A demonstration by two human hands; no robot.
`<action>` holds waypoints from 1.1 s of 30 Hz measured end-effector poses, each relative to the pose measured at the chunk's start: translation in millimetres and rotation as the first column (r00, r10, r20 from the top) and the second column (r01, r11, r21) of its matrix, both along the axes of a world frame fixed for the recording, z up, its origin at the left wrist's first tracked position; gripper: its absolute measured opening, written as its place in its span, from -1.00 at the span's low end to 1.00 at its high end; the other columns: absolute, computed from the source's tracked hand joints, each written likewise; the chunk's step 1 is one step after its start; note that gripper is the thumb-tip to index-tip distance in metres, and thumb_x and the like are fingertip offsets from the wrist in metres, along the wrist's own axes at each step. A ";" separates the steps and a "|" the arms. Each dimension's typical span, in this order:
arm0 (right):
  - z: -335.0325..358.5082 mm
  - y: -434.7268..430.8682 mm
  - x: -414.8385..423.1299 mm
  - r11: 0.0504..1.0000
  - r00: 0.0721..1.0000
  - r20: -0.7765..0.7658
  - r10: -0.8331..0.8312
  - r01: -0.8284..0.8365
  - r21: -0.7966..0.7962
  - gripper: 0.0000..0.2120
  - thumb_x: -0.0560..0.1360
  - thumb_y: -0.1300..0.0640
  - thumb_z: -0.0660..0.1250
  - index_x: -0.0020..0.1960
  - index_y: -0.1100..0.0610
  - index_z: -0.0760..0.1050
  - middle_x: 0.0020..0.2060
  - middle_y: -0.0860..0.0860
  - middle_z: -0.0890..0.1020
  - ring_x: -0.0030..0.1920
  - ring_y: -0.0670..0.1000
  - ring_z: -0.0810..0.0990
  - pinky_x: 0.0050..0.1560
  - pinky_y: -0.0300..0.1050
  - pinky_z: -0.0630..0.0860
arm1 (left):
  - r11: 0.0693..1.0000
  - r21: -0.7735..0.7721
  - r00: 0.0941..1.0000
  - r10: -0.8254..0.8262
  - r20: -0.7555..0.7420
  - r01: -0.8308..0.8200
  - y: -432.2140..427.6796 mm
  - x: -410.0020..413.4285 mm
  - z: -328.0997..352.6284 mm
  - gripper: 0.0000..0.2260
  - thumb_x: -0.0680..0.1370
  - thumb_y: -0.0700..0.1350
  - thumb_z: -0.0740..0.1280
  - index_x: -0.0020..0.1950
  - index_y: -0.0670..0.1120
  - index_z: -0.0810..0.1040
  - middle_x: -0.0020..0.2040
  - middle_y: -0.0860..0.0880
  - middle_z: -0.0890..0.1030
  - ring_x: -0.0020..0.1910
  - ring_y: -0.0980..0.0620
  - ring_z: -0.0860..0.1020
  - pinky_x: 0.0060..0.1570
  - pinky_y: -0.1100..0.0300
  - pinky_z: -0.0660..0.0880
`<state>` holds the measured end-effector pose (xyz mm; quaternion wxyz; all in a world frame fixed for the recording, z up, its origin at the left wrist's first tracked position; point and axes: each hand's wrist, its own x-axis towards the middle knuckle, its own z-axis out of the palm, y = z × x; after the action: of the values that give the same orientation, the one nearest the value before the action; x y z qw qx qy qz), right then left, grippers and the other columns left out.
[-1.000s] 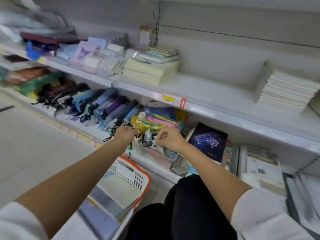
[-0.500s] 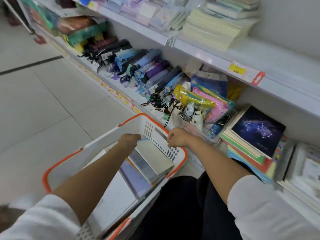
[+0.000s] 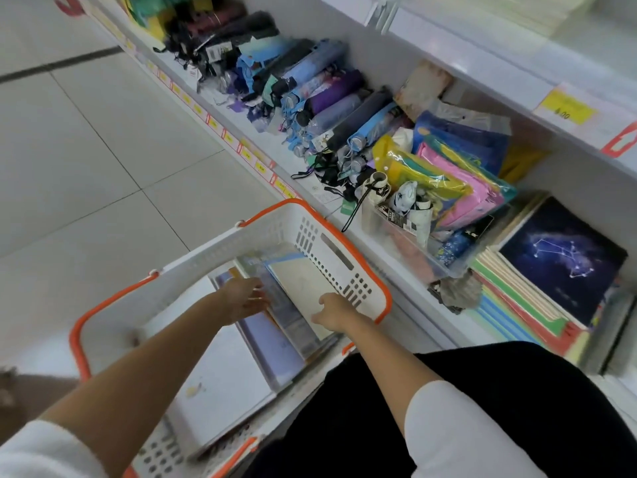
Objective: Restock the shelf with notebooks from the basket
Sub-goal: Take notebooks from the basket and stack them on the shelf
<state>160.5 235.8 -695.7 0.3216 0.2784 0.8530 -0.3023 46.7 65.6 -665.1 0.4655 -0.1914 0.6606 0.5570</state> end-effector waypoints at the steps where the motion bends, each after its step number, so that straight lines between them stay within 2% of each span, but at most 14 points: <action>1: -5.9 -3.3 1.4 1.000 1.000 0.011 0.006 -0.006 0.007 -0.48 0.55 0.04 0.29 0.43 0.26 0.31 0.38 0.18 0.40 0.36 0.20 0.40 0.31 0.00 0.40 | 1.000 -0.005 1.000 -0.008 0.014 0.008 -0.9 -1.5 -3.2 -0.89 0.62 -0.21 0.20 0.03 -0.25 0.45 -0.18 -0.17 0.51 -0.25 -0.09 0.54 -0.45 0.24 0.57; 5: -29.3 -8.9 8.1 0.986 0.996 -0.018 0.087 -0.083 0.148 -0.64 0.50 0.02 0.28 0.21 0.20 0.46 0.18 0.16 0.54 0.16 0.19 0.52 0.06 -0.06 0.45 | 1.000 -0.007 0.999 -0.025 0.033 0.025 -2.5 -6.8 -7.9 -0.90 0.61 -0.24 0.21 0.01 -0.24 0.48 -0.17 -0.16 0.54 -0.22 -0.06 0.56 -0.35 0.22 0.58; 7: -29.7 -4.4 7.5 0.975 0.989 -0.068 0.133 -0.118 0.190 -0.69 0.46 0.01 0.31 0.10 0.19 0.50 0.07 0.14 0.59 0.07 0.18 0.56 -0.07 -0.11 0.42 | 1.000 0.016 0.999 -0.014 0.040 0.014 -4.6 -12.0 -9.0 -0.89 0.62 -0.23 0.20 0.07 -0.23 0.49 -0.12 -0.16 0.58 -0.19 -0.06 0.59 -0.31 0.21 0.60; 11: -12.7 -2.7 2.9 0.943 0.950 -0.167 0.265 -0.218 0.253 -0.89 0.52 0.12 0.26 -0.07 0.17 0.41 -0.04 0.18 0.58 0.00 0.19 0.57 -0.16 -0.11 0.33 | 0.999 0.042 0.999 -0.010 0.042 0.008 -7.0 -14.7 -9.5 -0.82 0.62 -0.22 0.20 0.20 -0.22 0.47 -0.06 -0.17 0.61 -0.14 -0.07 0.60 -0.32 0.23 0.60; 13: -3.5 -3.4 -3.4 0.956 0.952 -0.217 0.215 -0.160 0.246 -0.82 0.51 0.11 0.26 -0.18 0.17 0.32 -0.22 0.14 0.50 -0.15 0.15 0.54 -0.24 -0.11 0.31 | 0.999 0.049 0.999 -0.018 0.031 0.016 -3.6 -11.4 -9.1 -0.80 0.63 -0.21 0.21 0.23 -0.23 0.47 -0.06 -0.17 0.60 -0.14 -0.07 0.60 -0.31 0.21 0.60; 15: 8.1 -10.1 -11.7 0.976 0.948 -0.263 0.180 -0.139 0.166 -0.69 0.46 0.10 0.32 -0.33 0.16 0.25 -0.40 0.06 0.35 -0.35 0.08 0.39 -0.37 -0.11 0.23 | 0.999 0.043 1.000 -0.013 0.015 0.012 2.2 -7.0 -8.0 -0.79 0.64 -0.15 0.21 0.20 -0.24 0.47 -0.04 -0.17 0.57 -0.12 -0.09 0.58 -0.23 0.15 0.60; 17: 21.6 -23.3 -20.0 0.980 0.930 -0.312 0.197 -0.180 0.082 -0.60 0.40 0.11 0.38 -0.43 0.12 0.19 -0.50 0.02 0.25 -0.46 0.03 0.26 -0.46 -0.12 0.12 | 0.998 0.055 0.999 -0.035 0.006 0.034 7.9 -3.0 -5.8 -0.75 0.63 -0.04 0.23 0.12 -0.23 0.50 -0.04 -0.18 0.57 -0.09 -0.11 0.57 -0.09 0.09 0.57; 19: 34.1 -37.4 -22.4 0.969 0.915 -0.322 0.244 -0.247 0.032 -0.57 0.38 0.11 0.40 -0.46 0.11 0.18 -0.54 0.01 0.24 -0.50 0.02 0.22 -0.47 -0.12 0.09 | 0.997 0.052 0.998 -0.046 -0.046 0.049 12.8 1.0 -2.8 -0.73 0.62 -0.10 0.26 0.17 -0.28 0.51 -0.02 -0.20 0.59 -0.09 -0.12 0.58 -0.05 0.06 0.58; 22: 30.0 -42.8 -16.4 0.976 0.933 -0.300 0.200 -0.218 -0.026 -0.66 0.39 0.12 0.42 -0.44 0.18 0.33 -0.53 0.05 0.36 -0.48 0.07 0.34 -0.44 -0.13 0.21 | 0.997 -0.065 0.984 -0.058 -0.166 0.048 14.3 6.7 4.9 -0.79 0.59 -0.36 0.23 0.21 -0.39 0.47 0.06 -0.28 0.57 -0.08 -0.16 0.57 -0.03 0.02 0.54; 24: 31.7 -44.7 -11.3 0.982 0.939 -0.313 0.141 -0.173 -0.076 -0.80 0.40 0.12 0.41 -0.26 0.27 0.59 -0.33 0.15 0.63 -0.28 0.15 0.59 -0.30 -0.07 0.49 | 0.988 -0.134 0.964 -0.108 -0.243 0.076 13.0 8.8 11.1 -0.85 0.55 -0.44 0.20 0.09 -0.38 0.50 0.04 -0.32 0.57 -0.13 -0.17 0.57 -0.08 -0.01 0.55; 25: 34.5 -46.5 -9.2 0.981 0.936 -0.336 0.101 -0.149 -0.121 -0.82 0.42 0.12 0.39 -0.18 0.26 0.64 -0.22 0.17 0.68 -0.18 0.15 0.63 -0.20 -0.04 0.55 | 0.982 -0.169 0.951 -0.127 -0.283 0.081 12.0 8.4 12.3 -0.87 0.54 -0.46 0.19 0.02 -0.36 0.50 0.00 -0.34 0.56 -0.19 -0.17 0.58 -0.15 -0.04 0.59; 27: 42.4 -47.4 -5.9 0.977 0.929 -0.371 -0.016 -0.065 -0.205 -0.85 0.46 0.11 0.35 -0.14 0.15 0.66 -0.16 0.14 0.68 -0.12 0.10 0.62 -0.11 -0.06 0.53 | 0.973 -0.208 0.926 -0.167 -0.337 0.100 10.2 8.3 16.4 -0.84 0.53 -0.46 0.18 0.06 -0.37 0.49 -0.05 -0.34 0.56 -0.18 -0.20 0.58 -0.15 -0.07 0.58; 30: 55.7 -33.8 2.3 0.986 0.904 -0.413 -0.110 0.045 -0.162 -0.61 0.52 0.07 0.32 0.33 0.13 0.50 0.27 0.05 0.55 0.25 0.04 0.51 0.26 -0.10 0.44 | 0.967 -0.202 0.885 -0.228 -0.405 0.156 7.4 5.6 25.1 -0.71 0.54 -0.44 0.16 0.25 -0.40 0.45 -0.03 -0.29 0.58 -0.06 -0.13 0.51 0.01 -0.05 0.50; 33: 60.9 -13.9 16.1 0.973 0.864 -0.448 -0.230 0.214 -0.086 -0.44 0.47 -0.02 0.27 0.44 0.09 0.33 0.29 0.04 0.50 0.29 0.10 0.47 0.30 0.03 0.42 | 0.962 -0.234 0.816 -0.247 -0.523 0.141 8.0 -2.3 38.2 -0.68 0.56 -0.35 0.12 0.27 -0.30 0.49 0.17 -0.33 0.56 0.05 -0.20 0.55 0.14 -0.09 0.49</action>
<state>176.6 221.9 -634.8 0.0806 0.2908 0.8617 -0.4080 44.3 73.5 -626.9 0.2919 0.0023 0.8306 0.4741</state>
